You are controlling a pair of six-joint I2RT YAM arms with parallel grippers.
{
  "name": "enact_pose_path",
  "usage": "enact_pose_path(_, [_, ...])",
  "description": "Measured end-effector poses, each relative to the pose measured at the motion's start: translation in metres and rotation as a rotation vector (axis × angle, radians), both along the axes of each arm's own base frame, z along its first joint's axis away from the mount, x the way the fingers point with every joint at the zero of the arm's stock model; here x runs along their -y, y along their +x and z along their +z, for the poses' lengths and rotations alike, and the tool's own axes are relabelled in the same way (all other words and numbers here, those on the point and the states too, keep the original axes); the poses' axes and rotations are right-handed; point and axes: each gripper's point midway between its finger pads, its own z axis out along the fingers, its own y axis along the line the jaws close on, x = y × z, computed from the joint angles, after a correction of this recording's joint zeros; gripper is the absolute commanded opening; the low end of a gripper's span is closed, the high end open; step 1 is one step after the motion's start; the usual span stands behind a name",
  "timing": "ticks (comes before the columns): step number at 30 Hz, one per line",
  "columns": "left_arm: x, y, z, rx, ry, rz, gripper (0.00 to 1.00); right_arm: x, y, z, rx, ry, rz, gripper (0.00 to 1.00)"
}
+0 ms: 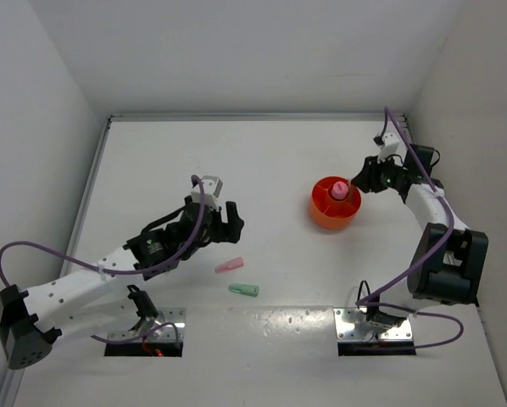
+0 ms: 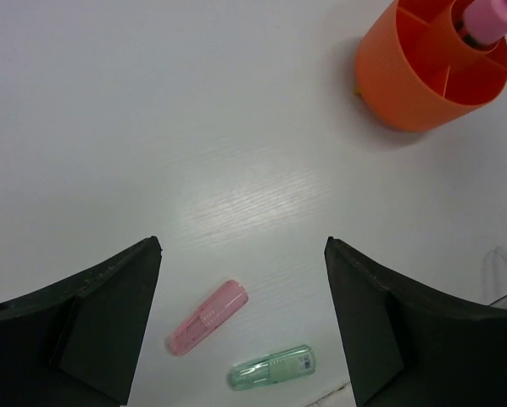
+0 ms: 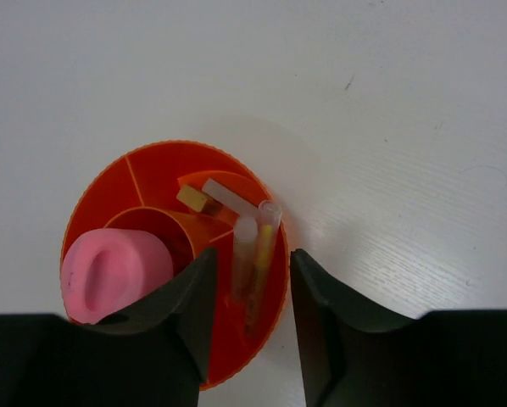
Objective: Sort the stationery into containers
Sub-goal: Place the pen in the storage box, then pick up the pen from the center of the board.
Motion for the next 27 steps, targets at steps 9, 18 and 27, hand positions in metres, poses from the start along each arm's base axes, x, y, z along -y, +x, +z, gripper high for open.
enact_pose_path(9, [0.006, -0.009, -0.043, -0.119, 0.092, -0.002, 0.65, -0.002, -0.007, 0.009, 0.012, -0.014, 0.012, 0.46])
enact_pose_path(18, [-0.003, -0.022, -0.081, -0.225, 0.206, 0.05, 0.07, -0.017, -0.029, 0.103, 0.269, -0.053, 0.08, 0.62])
enact_pose_path(27, [-0.005, -0.039, -0.112, -0.321, 0.336, -0.048, 0.69, -0.116, -0.118, 0.122, 0.399, 0.04, 0.812, 0.49])
